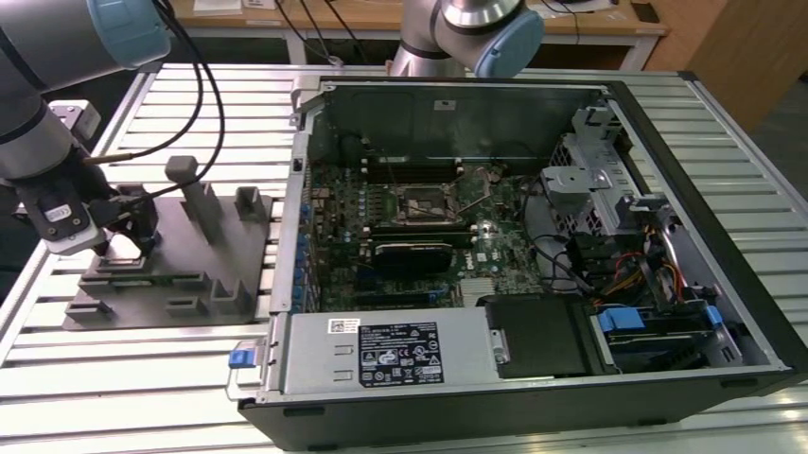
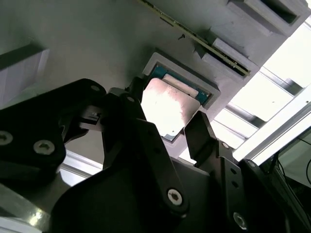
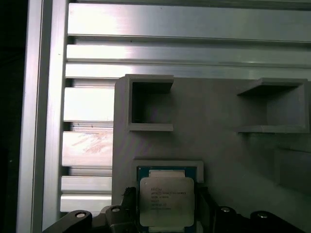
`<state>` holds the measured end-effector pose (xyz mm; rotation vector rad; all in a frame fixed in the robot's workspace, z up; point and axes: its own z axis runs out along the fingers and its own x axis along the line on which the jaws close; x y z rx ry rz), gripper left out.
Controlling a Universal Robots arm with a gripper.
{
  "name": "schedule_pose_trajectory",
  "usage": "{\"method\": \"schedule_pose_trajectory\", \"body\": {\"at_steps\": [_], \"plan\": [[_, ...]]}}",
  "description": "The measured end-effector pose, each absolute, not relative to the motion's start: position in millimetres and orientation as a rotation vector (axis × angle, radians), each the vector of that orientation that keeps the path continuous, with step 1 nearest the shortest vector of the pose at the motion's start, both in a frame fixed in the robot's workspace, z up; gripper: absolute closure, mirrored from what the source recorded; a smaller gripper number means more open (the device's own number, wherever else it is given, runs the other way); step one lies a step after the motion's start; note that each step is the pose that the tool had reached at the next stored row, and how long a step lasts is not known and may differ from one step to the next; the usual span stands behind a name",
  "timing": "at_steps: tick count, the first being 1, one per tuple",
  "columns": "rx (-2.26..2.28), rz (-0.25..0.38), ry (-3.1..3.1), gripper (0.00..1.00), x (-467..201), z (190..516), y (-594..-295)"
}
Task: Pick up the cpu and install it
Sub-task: 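Pick up the cpu and move it towards the insertion slot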
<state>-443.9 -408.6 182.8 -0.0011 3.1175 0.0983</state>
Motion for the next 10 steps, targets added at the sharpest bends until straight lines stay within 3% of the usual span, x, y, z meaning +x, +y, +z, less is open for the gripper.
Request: {"method": "schedule_pose_trajectory", "body": {"at_steps": [8, 9, 10], "plan": [[-0.001, 0.098, 3.118, 0.39, -443.9, 182.4, -408.6], [-0.001, 0.098, 3.118, 0.46, -443.9, 182.4, -408.6], [-0.001, 0.098, 3.118, 0.46, -443.9, 182.4, -408.6]]}}
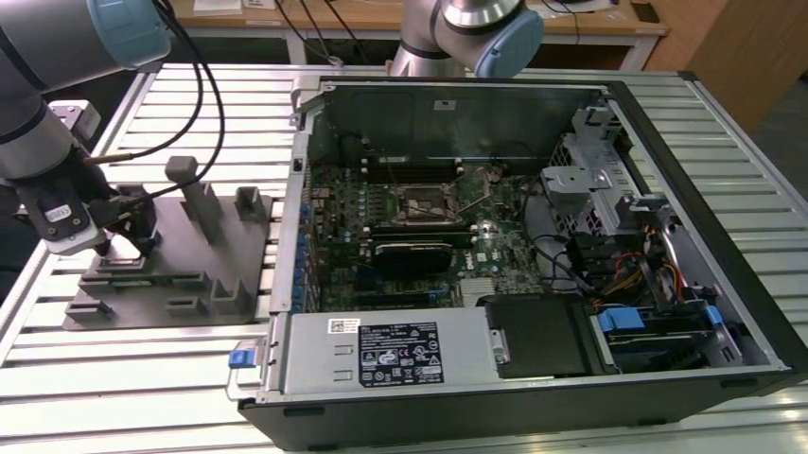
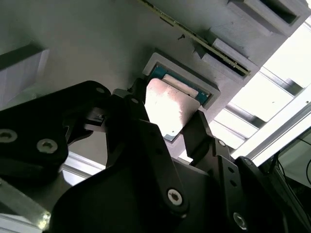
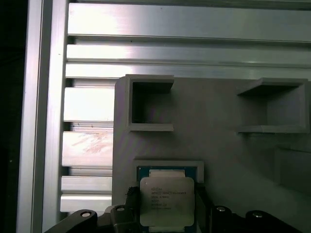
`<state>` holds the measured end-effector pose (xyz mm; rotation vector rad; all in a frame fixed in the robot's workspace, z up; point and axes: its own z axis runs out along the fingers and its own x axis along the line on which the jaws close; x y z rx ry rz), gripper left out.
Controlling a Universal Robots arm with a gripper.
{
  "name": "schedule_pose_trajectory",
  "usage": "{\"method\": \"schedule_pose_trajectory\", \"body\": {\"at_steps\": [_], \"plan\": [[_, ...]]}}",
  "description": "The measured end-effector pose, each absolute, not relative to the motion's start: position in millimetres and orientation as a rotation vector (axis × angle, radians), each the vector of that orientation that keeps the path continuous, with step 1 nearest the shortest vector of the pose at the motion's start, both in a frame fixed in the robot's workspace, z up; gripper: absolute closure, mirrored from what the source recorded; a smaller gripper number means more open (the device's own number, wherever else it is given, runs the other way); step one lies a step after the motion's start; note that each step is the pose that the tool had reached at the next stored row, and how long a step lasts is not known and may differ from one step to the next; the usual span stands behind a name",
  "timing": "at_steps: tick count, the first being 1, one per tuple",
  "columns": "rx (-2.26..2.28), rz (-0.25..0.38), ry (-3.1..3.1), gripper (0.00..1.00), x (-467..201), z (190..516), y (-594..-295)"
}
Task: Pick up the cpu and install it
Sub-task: 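Pick up the cpu and move it towards the insertion slot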
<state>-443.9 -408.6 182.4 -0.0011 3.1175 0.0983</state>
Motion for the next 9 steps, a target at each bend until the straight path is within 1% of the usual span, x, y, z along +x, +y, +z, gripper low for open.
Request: {"method": "schedule_pose_trajectory", "body": {"at_steps": [9], "plan": [[-0.001, 0.098, 3.118, 0.46, -444, 193, -409]]}}
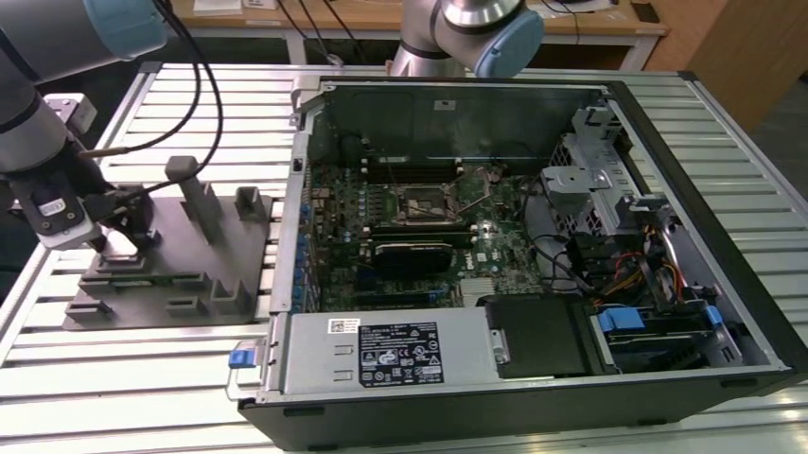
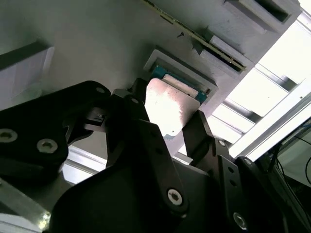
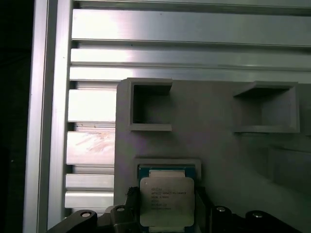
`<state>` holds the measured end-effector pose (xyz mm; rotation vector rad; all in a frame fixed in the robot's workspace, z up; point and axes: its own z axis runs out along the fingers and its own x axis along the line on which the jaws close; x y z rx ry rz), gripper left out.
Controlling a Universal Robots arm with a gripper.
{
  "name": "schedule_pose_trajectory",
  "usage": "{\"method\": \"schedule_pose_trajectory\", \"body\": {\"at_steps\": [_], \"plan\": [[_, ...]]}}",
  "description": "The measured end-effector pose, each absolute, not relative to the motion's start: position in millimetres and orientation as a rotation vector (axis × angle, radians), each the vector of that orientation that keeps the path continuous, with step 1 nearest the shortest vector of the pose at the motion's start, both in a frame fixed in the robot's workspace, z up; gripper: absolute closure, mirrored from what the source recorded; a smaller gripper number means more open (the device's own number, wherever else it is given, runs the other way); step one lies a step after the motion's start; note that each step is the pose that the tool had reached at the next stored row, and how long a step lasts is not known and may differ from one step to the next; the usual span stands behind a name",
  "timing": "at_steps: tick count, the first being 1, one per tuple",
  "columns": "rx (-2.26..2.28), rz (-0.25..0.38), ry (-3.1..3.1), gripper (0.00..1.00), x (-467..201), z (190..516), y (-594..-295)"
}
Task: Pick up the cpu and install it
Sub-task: 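Pick up the cpu and move it towards the insertion slot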
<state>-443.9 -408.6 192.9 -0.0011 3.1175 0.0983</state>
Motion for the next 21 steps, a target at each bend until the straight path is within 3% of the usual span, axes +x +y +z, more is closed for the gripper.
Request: {"method": "schedule_pose_trajectory", "body": {"at_steps": [21], "plan": [[-0.001, 0.098, 3.117, 0.46, -444, 245, -409]]}}
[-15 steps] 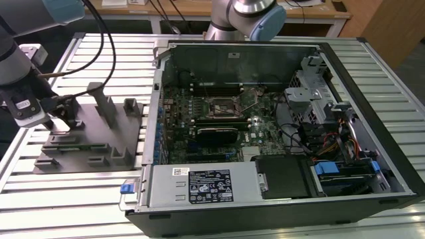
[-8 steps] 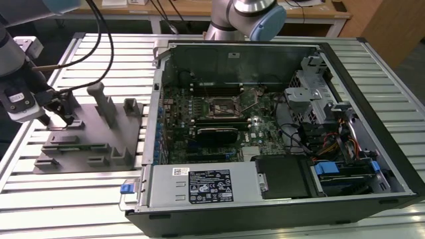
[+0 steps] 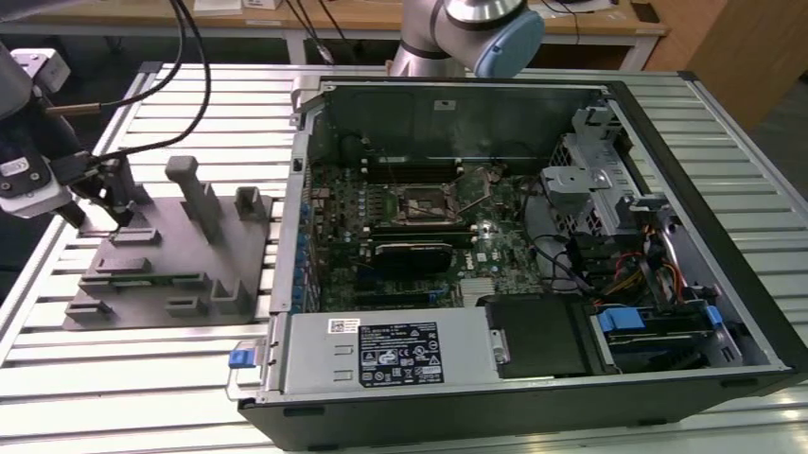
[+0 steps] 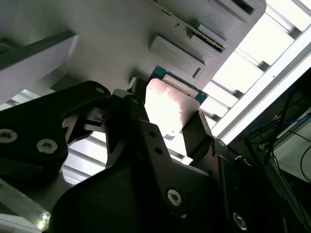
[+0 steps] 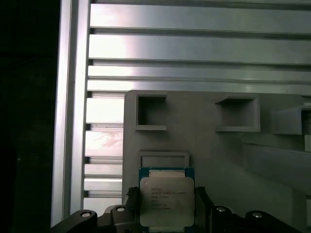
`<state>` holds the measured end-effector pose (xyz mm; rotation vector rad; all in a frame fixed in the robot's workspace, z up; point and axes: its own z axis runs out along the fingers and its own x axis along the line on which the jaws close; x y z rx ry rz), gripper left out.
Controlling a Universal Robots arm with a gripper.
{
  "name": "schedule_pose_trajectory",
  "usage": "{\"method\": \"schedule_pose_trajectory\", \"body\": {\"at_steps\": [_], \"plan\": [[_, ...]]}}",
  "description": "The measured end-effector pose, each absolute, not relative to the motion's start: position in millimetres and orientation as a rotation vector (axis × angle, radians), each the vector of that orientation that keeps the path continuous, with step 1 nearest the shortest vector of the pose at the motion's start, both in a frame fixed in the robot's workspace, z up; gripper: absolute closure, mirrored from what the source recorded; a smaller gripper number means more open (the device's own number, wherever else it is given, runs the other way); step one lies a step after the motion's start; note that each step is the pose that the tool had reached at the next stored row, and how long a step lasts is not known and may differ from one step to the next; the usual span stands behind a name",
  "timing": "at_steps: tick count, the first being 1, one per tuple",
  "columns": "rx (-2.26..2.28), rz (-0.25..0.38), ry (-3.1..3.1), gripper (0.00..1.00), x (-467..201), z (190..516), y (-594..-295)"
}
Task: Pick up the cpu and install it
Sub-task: 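Pick up the cpu and move it towards the insertion slot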
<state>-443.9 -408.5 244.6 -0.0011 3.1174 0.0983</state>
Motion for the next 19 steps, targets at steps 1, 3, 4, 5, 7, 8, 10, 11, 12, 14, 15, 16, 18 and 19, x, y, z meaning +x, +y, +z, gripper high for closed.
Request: {"method": "schedule_pose_trajectory", "body": {"at_steps": [1, 3, 4, 5, 7, 8, 10, 11, 12, 14, 15, 16, 18, 19], "plan": [[-0.001, 0.098, 3.117, 0.46, -444, 247, -409], [-0.001, 0.098, 3.117, 0.46, -444, 252, -409], [-0.001, 0.098, 3.117, 0.46, -444, 255, -409], [-0.001, 0.098, 3.117, 0.46, -444, 258, -409], [-0.001, 0.098, 3.117, 0.46, -444, 264, -409], [-0.001, 0.098, 3.117, 0.46, -444, 268, -409], [-0.001, 0.098, 3.116, 0.46, -444, 274, -409], [-0.001, 0.098, 3.116, 0.46, -444, 277, -409], [-0.001, 0.098, 3.116, 0.46, -444, 281, -408], [-0.001, 0.098, 3.115, 0.46, -444, 288, -408], [-0.001, 0.098, 3.115, 0.46, -444, 291, -408], [-0.001, 0.098, 3.114, 0.46, -444, 295, -408], [-0.001, 0.098, 3.114, 0.46, -444, 303, -408], [-0.001, 0.098, 3.113, 0.46, -444, 306, -408]]}}
